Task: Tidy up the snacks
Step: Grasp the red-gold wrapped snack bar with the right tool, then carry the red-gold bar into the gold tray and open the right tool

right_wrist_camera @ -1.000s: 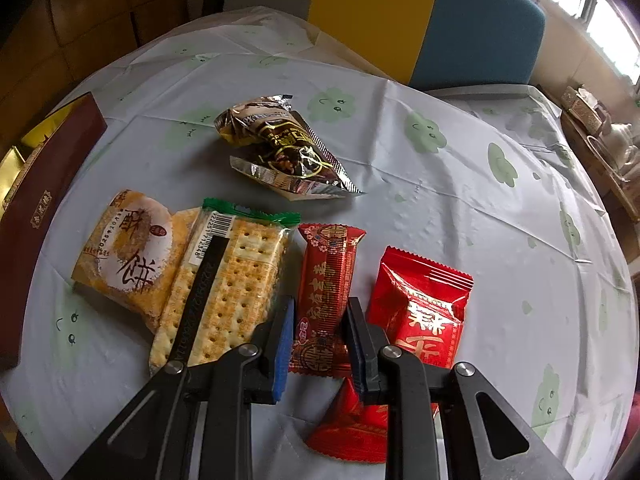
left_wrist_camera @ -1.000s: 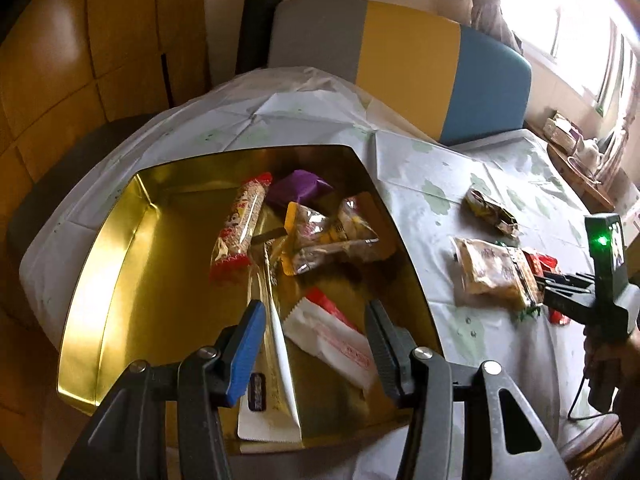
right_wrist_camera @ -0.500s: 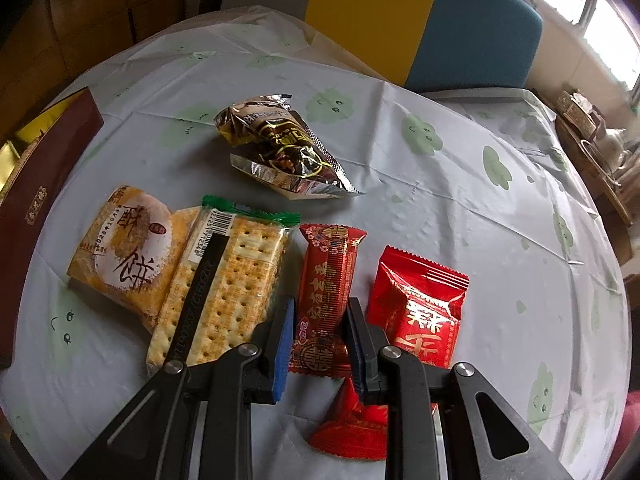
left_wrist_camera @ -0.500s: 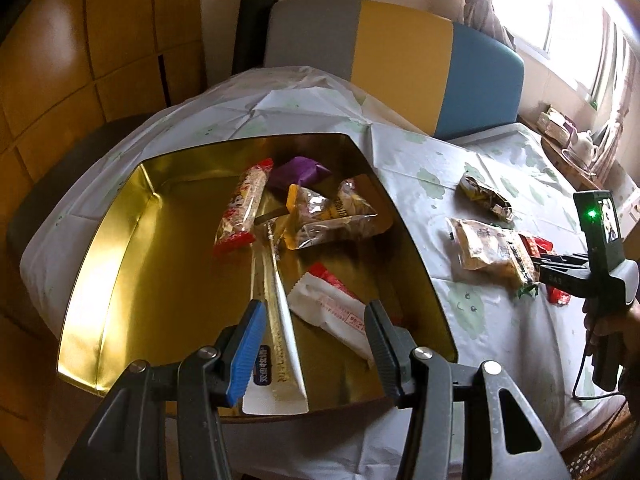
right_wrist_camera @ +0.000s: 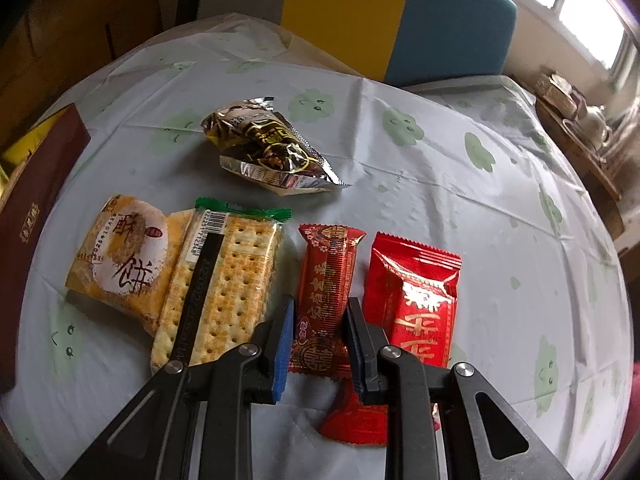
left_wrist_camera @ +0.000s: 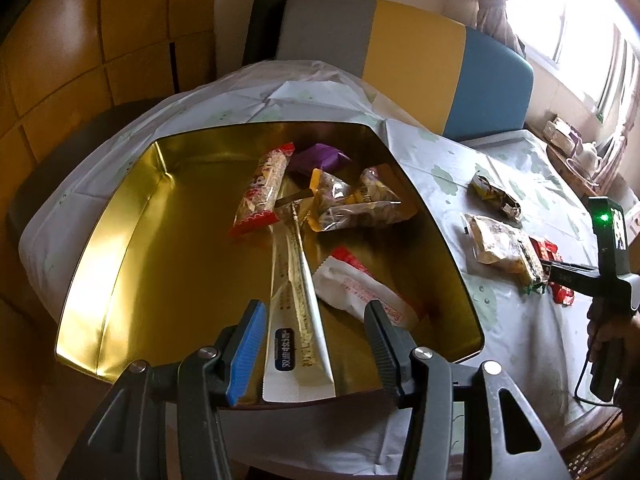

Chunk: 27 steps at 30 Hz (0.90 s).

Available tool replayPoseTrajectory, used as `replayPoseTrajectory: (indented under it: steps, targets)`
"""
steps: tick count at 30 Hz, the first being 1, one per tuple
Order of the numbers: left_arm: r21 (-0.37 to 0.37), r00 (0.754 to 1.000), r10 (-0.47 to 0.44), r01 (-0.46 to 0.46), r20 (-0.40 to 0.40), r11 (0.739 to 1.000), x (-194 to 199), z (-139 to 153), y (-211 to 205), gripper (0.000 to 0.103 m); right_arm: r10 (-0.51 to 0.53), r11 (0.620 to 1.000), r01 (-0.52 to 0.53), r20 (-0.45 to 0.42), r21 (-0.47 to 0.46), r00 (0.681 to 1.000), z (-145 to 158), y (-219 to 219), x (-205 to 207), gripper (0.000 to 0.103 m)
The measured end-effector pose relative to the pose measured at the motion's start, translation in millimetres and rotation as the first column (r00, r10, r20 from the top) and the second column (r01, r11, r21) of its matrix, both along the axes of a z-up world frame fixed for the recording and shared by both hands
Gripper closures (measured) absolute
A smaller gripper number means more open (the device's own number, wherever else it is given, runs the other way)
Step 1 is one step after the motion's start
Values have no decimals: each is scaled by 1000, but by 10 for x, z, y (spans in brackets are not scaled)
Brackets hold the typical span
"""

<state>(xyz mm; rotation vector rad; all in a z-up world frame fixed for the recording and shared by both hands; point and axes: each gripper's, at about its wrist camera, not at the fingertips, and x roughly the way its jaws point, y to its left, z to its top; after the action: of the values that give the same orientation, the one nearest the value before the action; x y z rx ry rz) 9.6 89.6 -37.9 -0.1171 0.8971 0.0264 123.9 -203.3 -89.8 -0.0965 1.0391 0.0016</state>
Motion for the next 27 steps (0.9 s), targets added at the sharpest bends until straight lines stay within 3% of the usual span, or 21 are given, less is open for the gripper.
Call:
replayPoseTrajectory:
  steps: [8,15,20,27]
  targets:
    - [-23,1000,27,-27,13,999,-9,30,110,51,-83,984,89,-44,157,996,38,-267,-56,79]
    - [-11,999,40,-40,12,999,10,25,103,51,-136,959,137,-18,248,990,151,-436,-246,79]
    - [-12,998,63,-62,17,998,17,45,147,51,-48,953,40,21,301,999,371,-207,-366,79]
    - [-17,994,105,-104,26,994,-19,70,290,51,134,933,-157,94,323,987,682,500,-442,79]
